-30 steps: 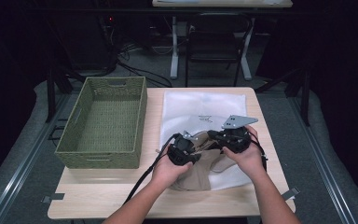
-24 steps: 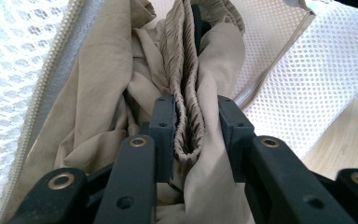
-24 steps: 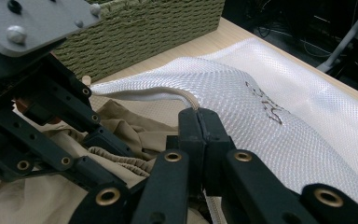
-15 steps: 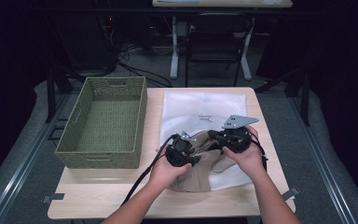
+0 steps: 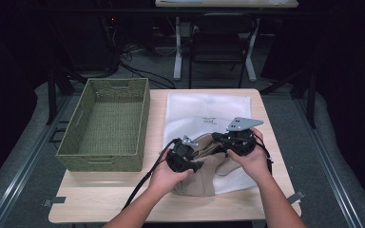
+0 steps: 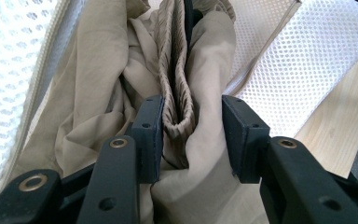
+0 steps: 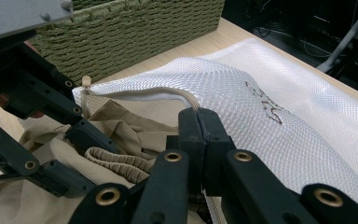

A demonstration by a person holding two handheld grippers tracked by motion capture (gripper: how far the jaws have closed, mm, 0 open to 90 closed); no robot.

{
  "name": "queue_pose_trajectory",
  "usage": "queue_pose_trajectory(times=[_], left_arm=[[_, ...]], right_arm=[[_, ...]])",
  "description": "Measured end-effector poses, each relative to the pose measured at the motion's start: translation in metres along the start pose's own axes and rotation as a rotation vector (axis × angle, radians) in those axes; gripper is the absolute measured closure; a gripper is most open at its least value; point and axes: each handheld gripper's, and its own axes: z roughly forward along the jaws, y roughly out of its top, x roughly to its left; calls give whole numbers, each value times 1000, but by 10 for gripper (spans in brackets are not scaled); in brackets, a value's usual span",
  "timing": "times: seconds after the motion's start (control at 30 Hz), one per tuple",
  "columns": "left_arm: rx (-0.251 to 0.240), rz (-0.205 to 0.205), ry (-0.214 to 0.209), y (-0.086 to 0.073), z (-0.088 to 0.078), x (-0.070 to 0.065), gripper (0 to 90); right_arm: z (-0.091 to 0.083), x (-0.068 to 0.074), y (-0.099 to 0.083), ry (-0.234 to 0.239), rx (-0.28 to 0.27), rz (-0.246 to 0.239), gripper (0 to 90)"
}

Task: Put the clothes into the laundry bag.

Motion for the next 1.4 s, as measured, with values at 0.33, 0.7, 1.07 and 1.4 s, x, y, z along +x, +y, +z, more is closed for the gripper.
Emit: queue_pose_trajectory(times=[0.33, 0.7, 1.07, 1.4], left_arm=[[1, -7, 0, -7, -3, 1, 615], [1, -10, -14, -8, -3, 1, 705], [2, -10, -17, -11, -1, 2, 777], [0, -16, -13, -6, 1, 3, 803]], right_arm=[[1, 0, 0, 0, 1, 1, 895], [0, 0, 0, -1, 0, -1, 895], [0, 2, 0, 0, 4, -8, 895], [0, 3, 0, 2, 6, -15, 896]])
